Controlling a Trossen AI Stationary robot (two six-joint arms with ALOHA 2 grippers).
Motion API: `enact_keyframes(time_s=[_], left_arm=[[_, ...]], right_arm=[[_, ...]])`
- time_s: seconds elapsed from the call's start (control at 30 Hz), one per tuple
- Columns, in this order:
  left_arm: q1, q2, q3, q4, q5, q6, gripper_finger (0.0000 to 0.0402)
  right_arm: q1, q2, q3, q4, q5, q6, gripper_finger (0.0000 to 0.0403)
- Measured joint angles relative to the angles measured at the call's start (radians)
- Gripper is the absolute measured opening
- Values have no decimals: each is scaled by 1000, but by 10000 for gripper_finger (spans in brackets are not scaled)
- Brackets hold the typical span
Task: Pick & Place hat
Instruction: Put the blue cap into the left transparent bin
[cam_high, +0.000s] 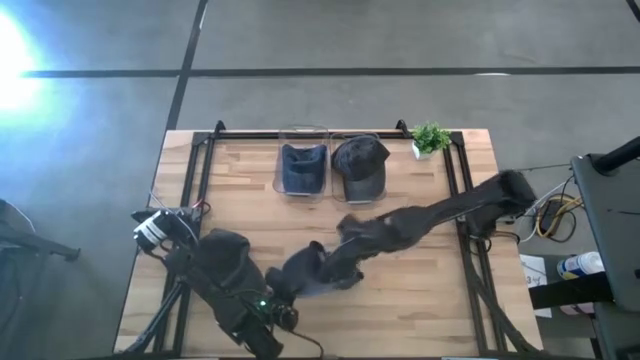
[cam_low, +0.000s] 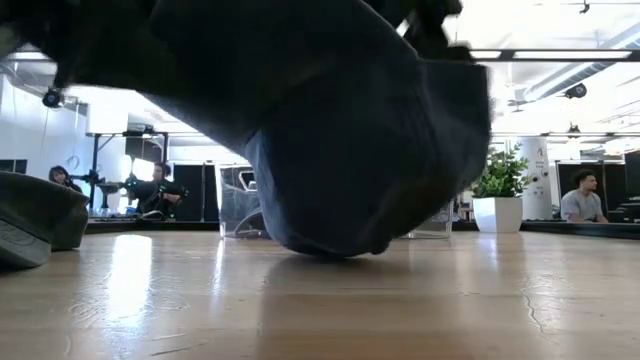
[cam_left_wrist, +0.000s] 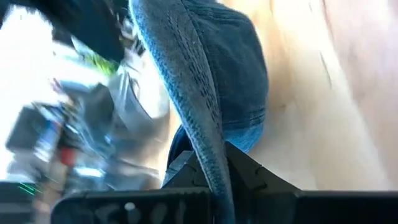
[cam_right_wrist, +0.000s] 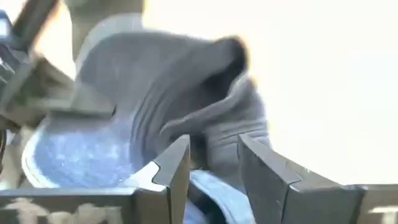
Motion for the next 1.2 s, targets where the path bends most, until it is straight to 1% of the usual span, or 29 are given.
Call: enact_keyframes(time_s=[0.1, 0.2, 0.3, 0.4, 0.5, 0.6, 0.7, 0.77, 0.87, 1.0, 1.2], left_arm=[[10, -54, 6, -35, 41, -258, 13], [16, -124, 2, -78, 52, -613, 13], [17, -192, -16, -98, 34, -970, 13], [7, -249, -40, -89, -39, -1235, 13], [-12, -293, -74, -88, -145, -1422, 13], [-23, -331, -107, -87, -267, -1542, 13], [-23, -355, -128, -78, -403, -1641, 13], [-14, -370, -134, -75, -455, -1703, 13], [4, -399, -139, -58, -461, -1753, 13], [49, -421, -141, -34, -464, -1741, 13], [170, -462, -144, -33, -466, -1736, 13]], right_arm=[[23, -96, 1, -62, 144, 9, 130], [65, -167, 0, -112, 275, 60, 130], [112, -215, 0, -146, 360, 113, 130], [168, -220, -6, -166, 428, 170, 130], [226, -201, -10, -171, 490, 235, 130], [279, -167, -18, -176, 544, 325, 130], [327, -114, -24, -177, 565, 426, 130], [357, -79, -24, -176, 575, 491, 130], [400, -24, -24, -175, 577, 594, 130], [460, 38, -24, -177, 577, 720, 130], [536, 82, -24, -179, 576, 846, 130]])
